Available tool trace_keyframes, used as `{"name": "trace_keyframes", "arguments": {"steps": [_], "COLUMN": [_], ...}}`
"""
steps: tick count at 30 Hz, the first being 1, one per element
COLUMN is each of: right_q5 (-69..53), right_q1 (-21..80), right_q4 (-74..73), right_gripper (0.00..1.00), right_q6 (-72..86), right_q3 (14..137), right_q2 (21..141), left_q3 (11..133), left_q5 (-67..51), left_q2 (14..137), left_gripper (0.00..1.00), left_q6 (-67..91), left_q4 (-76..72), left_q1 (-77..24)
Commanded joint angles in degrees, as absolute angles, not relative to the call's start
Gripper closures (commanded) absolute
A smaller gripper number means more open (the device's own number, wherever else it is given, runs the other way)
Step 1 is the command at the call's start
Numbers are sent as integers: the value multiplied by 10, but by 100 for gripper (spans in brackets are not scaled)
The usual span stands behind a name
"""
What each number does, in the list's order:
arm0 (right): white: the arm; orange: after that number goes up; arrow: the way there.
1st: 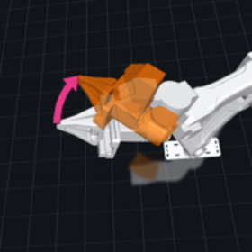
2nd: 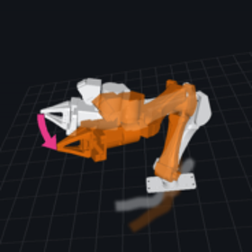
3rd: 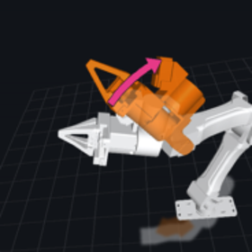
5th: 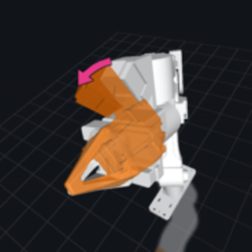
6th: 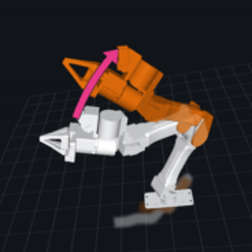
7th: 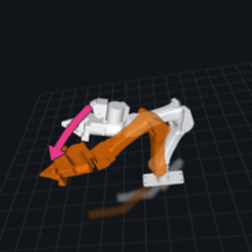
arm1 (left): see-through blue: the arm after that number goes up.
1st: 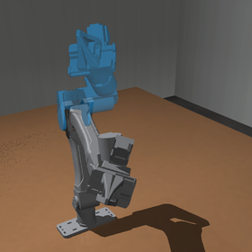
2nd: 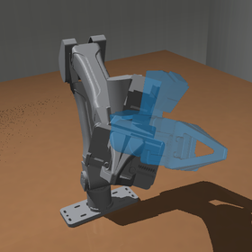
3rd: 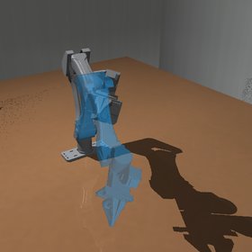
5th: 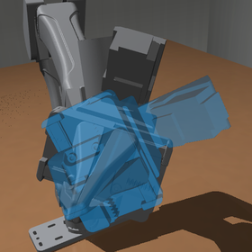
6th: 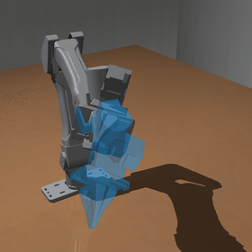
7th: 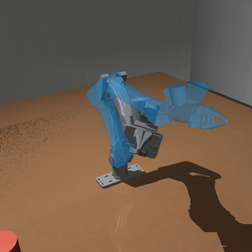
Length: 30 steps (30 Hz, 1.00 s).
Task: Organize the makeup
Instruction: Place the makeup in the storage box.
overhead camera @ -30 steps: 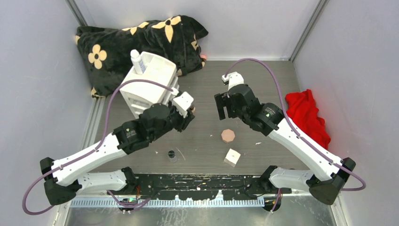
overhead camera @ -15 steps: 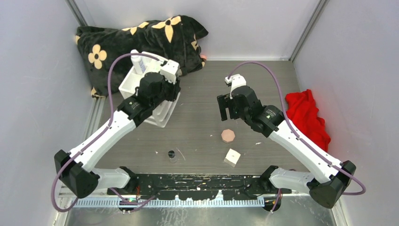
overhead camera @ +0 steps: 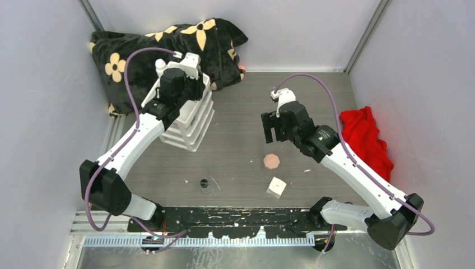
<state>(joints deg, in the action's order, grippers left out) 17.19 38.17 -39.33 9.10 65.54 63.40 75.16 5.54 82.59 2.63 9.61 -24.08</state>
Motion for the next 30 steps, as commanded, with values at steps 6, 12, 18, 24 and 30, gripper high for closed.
{"name": "trace_keyframes", "arguments": {"steps": [6,12,18,24,30], "right_q5": [147,130,130,130,109], "right_q1": [367,364,362,357,356], "right_q4": [-355,-349,-348,-344,-344], "right_gripper": [15,15,15,15,15], "right_q6": [84,87,85,86,85], "right_q3": [652,653,650,645,645], "right_q2": [645,660,665,669,672], "left_q3": [747,740,763,781,808], "left_q5": [58,57,52,44,28], "left_q2": [822,833,857,882,906], "left_gripper": [100,100,100,100,100], "left_q6": [31,30,34,38,43], "left_q4": [12,-3,-10,-18,-20], "left_q1": [-203,-196,-192,-191,-191]}}
